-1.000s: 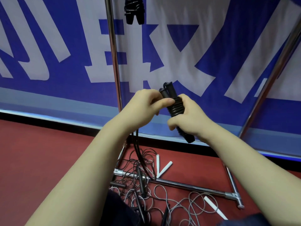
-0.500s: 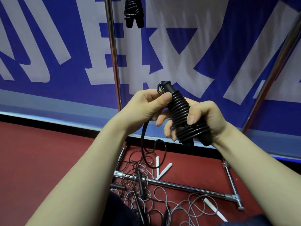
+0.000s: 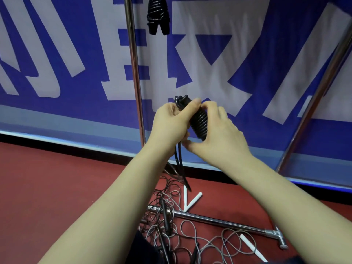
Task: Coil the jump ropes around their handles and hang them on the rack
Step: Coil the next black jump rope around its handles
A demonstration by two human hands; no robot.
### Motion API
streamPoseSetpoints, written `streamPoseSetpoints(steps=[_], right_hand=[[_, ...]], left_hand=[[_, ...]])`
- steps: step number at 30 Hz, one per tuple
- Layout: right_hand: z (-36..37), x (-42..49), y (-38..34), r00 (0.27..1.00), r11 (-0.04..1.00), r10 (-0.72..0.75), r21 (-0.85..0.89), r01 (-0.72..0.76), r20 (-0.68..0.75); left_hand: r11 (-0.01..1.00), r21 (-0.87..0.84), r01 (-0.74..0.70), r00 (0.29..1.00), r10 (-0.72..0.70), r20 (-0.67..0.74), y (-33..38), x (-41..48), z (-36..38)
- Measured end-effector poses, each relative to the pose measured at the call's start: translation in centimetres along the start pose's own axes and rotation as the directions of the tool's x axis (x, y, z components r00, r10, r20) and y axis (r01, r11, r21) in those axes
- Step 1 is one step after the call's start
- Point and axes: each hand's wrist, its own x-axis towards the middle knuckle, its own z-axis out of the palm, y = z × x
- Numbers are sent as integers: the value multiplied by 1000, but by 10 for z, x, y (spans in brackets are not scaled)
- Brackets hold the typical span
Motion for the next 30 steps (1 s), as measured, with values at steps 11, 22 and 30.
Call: streamPoseSetpoints(steps=[11,22,30], right_hand=[[-1,13,16,997,876,65,482,-34,-47],[-26,11,16,926,171,93,910,-377,366],[-29,4,10,848,-116,-48,840,-530,528]], left_hand=[[992,-123,16,889,43,456,7,2,-25],[987,-103,-126,932,153,328,9,1,-33],[960,-58,-274,931,280,234,12,-3,-29]])
